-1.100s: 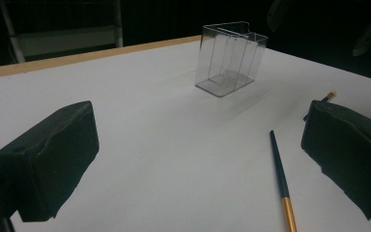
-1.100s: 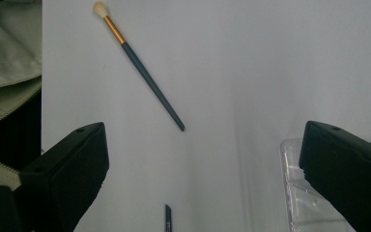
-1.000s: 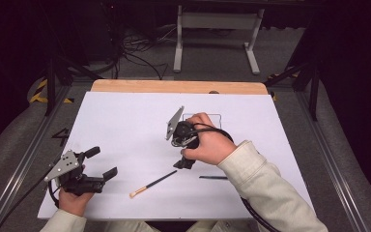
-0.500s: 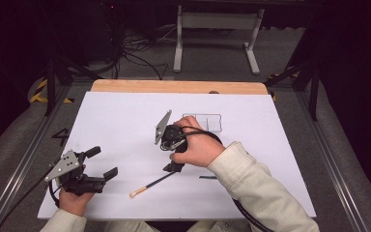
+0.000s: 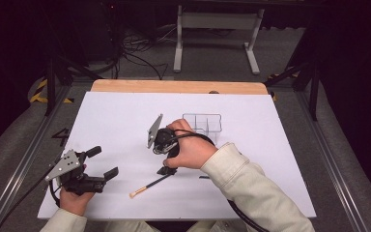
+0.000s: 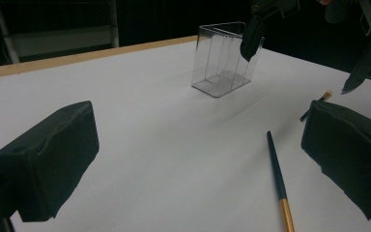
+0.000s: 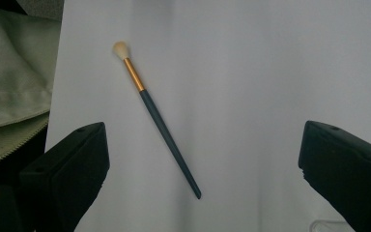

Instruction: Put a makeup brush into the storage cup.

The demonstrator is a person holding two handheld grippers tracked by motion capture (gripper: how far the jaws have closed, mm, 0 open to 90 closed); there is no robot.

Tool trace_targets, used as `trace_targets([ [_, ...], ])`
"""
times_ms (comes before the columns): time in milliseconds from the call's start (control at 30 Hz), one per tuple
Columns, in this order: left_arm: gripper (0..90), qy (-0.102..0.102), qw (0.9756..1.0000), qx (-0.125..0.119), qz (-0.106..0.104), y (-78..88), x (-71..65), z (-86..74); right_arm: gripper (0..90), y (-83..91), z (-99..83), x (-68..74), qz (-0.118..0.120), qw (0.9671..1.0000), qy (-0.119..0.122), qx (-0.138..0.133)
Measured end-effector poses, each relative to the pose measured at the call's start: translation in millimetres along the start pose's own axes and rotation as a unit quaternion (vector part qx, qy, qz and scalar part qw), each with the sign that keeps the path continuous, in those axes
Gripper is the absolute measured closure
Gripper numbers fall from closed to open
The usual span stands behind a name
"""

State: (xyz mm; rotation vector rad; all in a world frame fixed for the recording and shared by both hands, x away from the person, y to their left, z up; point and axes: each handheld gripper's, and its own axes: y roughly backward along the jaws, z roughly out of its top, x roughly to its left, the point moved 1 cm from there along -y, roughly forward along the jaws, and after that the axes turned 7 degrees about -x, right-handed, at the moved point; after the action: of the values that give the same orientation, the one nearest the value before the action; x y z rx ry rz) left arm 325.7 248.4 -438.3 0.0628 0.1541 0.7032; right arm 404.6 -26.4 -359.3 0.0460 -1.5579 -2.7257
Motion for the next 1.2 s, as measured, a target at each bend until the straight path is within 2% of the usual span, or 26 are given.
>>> trace_targets([
  [300,0.5,0.001,1.0,0.0,0.0,0.5,0.5,0.0,4.7,-10.9,7.9,0.8,0.012,0.9998,0.017,0.002],
  [700,0.5,0.001,1.0,-0.002,0.0,0.9,0.6,0.3,5.0,-25.4,6.6,3.4,0.022,0.9996,0.018,0.009],
  [1200,0.5,0.0,1.0,-0.004,0.0,1.0,0.6,0.4,8.0,-43.8,2.6,7.9,0.035,0.9982,0.032,0.037],
])
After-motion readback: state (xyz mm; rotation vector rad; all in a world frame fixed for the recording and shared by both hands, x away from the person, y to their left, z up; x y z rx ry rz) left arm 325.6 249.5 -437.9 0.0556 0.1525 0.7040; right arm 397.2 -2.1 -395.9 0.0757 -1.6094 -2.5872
